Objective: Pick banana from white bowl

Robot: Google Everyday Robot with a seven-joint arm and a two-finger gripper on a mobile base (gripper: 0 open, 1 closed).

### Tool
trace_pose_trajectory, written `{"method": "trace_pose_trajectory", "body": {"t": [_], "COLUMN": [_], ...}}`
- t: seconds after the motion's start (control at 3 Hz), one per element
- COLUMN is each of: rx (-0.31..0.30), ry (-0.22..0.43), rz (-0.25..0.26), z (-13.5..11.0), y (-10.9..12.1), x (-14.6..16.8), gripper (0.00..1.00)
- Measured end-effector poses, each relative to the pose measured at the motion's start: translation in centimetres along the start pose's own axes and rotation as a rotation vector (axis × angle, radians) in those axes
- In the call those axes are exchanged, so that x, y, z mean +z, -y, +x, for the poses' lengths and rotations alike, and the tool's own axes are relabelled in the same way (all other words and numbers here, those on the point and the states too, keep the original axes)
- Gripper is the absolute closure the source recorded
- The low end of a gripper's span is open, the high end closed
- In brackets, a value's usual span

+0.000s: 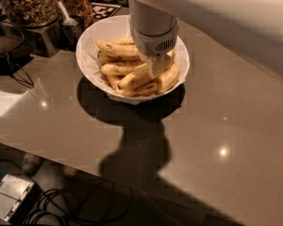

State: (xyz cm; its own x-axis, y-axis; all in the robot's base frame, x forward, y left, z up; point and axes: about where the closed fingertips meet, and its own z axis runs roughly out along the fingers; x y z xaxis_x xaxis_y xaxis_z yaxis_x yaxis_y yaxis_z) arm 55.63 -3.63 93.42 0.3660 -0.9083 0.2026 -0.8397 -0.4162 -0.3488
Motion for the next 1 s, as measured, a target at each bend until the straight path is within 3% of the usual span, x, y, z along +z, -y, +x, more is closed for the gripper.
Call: {"method": "trace_pose_trajectory", "body": {"t": [0.67, 1.0], "rx": [-0.033, -0.038], "ry": [0.018, 0.024], "rz": [-0.031, -0.038], "z": [-0.86, -1.07], "y": [-0.45, -0.46], "x": [1.45, 1.59], "gripper": [0.42, 0.60]}}
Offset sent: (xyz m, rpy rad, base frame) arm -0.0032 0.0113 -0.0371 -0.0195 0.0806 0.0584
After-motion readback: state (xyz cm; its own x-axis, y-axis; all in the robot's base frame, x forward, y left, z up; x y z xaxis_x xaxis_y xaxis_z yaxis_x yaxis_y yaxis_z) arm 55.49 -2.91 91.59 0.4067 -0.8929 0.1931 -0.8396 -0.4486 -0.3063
